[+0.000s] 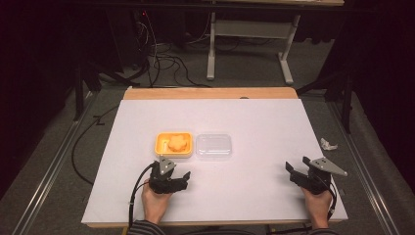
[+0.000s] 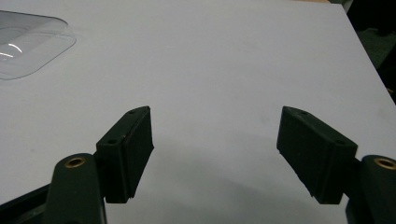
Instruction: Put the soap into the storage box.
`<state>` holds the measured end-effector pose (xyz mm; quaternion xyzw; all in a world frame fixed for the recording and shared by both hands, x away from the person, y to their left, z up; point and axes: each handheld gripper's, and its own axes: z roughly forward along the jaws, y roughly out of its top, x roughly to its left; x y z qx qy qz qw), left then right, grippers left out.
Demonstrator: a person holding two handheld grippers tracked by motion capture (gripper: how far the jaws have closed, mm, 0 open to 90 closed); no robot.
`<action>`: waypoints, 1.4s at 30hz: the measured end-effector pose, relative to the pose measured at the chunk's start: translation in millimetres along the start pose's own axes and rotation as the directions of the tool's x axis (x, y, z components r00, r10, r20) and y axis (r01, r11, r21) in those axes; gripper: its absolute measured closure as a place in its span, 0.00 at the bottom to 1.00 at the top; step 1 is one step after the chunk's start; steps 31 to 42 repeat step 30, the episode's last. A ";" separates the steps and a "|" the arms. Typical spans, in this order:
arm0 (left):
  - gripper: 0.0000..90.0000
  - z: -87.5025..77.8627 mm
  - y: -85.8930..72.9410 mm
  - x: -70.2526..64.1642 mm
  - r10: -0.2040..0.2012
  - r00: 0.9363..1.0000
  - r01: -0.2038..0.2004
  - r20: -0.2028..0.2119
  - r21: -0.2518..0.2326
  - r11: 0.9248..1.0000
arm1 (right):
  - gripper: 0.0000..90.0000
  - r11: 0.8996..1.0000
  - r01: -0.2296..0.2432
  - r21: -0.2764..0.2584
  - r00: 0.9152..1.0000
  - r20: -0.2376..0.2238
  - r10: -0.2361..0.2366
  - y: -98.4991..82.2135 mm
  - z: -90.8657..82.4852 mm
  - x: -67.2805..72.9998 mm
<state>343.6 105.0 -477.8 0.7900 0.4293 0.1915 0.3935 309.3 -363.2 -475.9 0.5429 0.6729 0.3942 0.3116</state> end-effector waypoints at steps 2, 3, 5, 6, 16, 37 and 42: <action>0.24 0.9 0.0 -0.1 -0.003 1.000 0.003 -0.002 -0.003 1.000 | 0.30 1.000 -0.003 0.001 1.000 0.001 0.003 0.0 0.1 0.3; 0.24 1.2 0.0 -0.1 -0.004 1.000 0.004 -0.001 -0.006 1.000 | 0.30 1.000 -0.003 0.001 1.000 0.001 0.003 0.0 0.1 0.3; 0.24 2.0 0.0 -0.7 -0.007 1.000 0.007 -0.002 -0.011 1.000 | 0.30 1.000 -0.003 0.001 1.000 0.000 0.003 0.0 0.1 0.3; 0.24 2.4 -0.1 -1.0 -0.005 1.000 0.005 -0.002 -0.012 1.000 | 0.30 1.000 0.000 0.000 1.000 0.000 0.000 0.0 0.2 0.2; 0.24 7.5 -1.3 -4.0 -0.001 1.000 0.001 -0.007 -0.016 1.000 | 0.30 1.000 -0.003 0.001 1.000 0.000 0.003 0.0 0.1 0.3; 0.23 6.2 -2.9 -6.9 0.023 0.999 -0.024 -0.026 -0.036 0.999 | 0.30 1.000 0.004 0.003 1.000 0.001 -0.004 0.1 0.3 0.4; 0.23 6.2 -2.9 -6.9 0.023 0.999 -0.024 -0.026 -0.036 0.999 | 0.30 1.000 0.004 0.003 1.000 0.001 -0.004 0.1 0.3 0.4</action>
